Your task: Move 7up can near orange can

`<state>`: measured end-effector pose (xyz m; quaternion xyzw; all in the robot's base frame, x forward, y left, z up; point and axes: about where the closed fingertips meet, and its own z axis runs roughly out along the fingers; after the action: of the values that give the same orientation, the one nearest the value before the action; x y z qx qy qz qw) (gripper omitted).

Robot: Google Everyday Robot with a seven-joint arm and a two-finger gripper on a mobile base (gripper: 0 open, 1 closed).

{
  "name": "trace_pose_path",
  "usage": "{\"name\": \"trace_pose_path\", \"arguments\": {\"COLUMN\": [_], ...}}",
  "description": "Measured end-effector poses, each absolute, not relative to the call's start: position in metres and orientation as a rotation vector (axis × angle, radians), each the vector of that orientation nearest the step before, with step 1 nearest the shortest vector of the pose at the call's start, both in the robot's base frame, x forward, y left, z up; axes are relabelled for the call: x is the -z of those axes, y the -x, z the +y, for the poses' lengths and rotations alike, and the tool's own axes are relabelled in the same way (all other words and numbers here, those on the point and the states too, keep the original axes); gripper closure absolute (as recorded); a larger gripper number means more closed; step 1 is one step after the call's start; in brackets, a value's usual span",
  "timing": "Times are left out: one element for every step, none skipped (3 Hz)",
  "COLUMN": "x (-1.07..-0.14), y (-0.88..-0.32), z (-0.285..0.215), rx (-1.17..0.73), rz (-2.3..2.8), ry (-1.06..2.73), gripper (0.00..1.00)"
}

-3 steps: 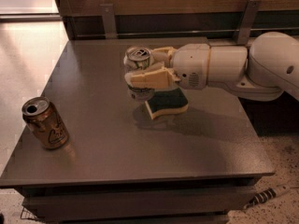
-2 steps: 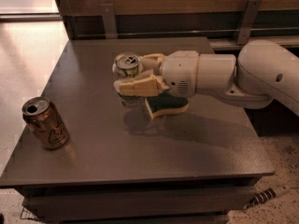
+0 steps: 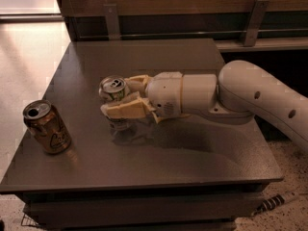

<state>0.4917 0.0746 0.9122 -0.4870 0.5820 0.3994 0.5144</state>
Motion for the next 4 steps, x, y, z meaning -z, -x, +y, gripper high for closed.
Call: {"name": "trace_pose_path", "arguments": {"x": [-0.890, -0.883, -0.884, -0.885], "y": [-0.481, -0.472, -0.471, -0.469], "z": [0.097, 0.110, 0.112, 0.115], "rx": [-1.006, -1.024, -1.025, -1.027], "rz": [1.402, 1.408, 1.405, 1.402], "ry": [1.229, 1.266, 1.271, 1.276], "gripper": [1.00, 1.00, 0.83, 0.52]}}
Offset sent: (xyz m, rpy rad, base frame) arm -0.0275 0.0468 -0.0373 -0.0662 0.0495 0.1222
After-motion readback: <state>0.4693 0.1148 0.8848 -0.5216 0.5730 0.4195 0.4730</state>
